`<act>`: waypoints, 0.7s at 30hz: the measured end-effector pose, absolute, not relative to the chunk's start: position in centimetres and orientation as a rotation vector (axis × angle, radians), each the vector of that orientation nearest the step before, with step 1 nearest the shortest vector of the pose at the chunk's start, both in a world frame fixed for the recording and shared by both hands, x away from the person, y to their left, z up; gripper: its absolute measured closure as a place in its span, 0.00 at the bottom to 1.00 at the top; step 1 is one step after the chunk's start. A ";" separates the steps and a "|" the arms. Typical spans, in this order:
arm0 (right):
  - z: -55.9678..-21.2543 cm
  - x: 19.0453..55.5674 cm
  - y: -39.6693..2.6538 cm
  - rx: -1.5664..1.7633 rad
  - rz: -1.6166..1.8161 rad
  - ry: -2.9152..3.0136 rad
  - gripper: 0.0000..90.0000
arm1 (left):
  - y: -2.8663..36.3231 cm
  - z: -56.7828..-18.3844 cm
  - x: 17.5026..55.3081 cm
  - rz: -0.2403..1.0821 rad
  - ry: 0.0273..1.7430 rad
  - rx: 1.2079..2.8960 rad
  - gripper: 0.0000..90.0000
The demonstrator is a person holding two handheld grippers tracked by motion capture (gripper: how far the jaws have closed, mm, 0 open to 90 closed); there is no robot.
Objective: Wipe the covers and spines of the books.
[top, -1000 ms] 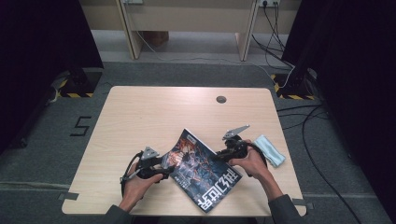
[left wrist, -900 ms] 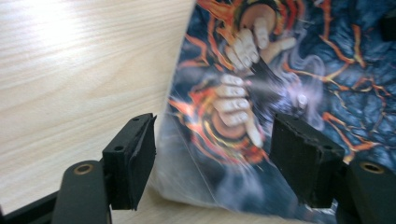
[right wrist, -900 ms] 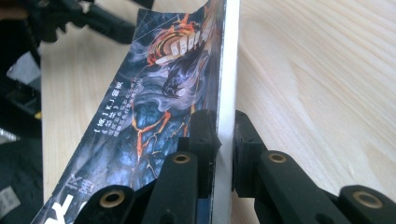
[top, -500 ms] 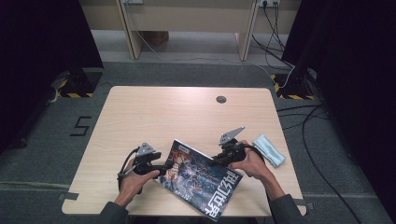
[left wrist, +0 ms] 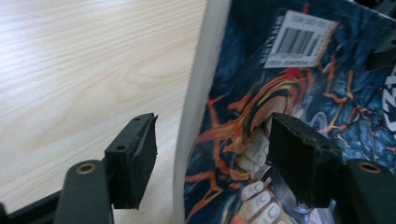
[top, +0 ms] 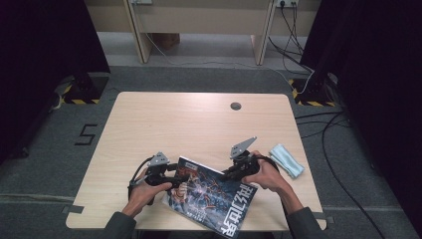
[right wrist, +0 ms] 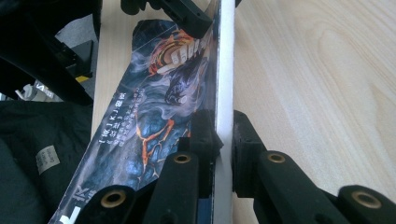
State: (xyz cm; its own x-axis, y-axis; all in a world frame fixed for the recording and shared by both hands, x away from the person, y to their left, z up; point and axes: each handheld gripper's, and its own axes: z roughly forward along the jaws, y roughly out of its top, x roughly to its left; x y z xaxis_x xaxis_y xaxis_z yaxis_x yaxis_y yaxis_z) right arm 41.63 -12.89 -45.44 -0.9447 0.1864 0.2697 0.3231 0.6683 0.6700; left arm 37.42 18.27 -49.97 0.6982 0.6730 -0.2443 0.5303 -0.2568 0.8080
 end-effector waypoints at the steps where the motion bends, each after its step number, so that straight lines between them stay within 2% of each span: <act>1: -45.5 41.6 -12.9 -0.413 -1.137 -2.708 0.92 | 18.2 -50.0 37.4 0.175 0.922 1.933 0.37; 12: -45.9 42.0 -12.8 -0.409 -1.127 -2.709 0.92 | 18.3 -50.2 37.3 0.200 0.851 1.979 0.55; 16: -46.0 42.1 -12.9 -0.426 -1.106 -2.722 0.91 | 18.5 -50.2 37.2 0.198 0.834 1.978 0.68; 21: -46.1 42.5 -13.1 -0.450 -1.110 -2.729 0.91 | 18.6 -50.2 37.1 0.195 0.821 1.972 0.75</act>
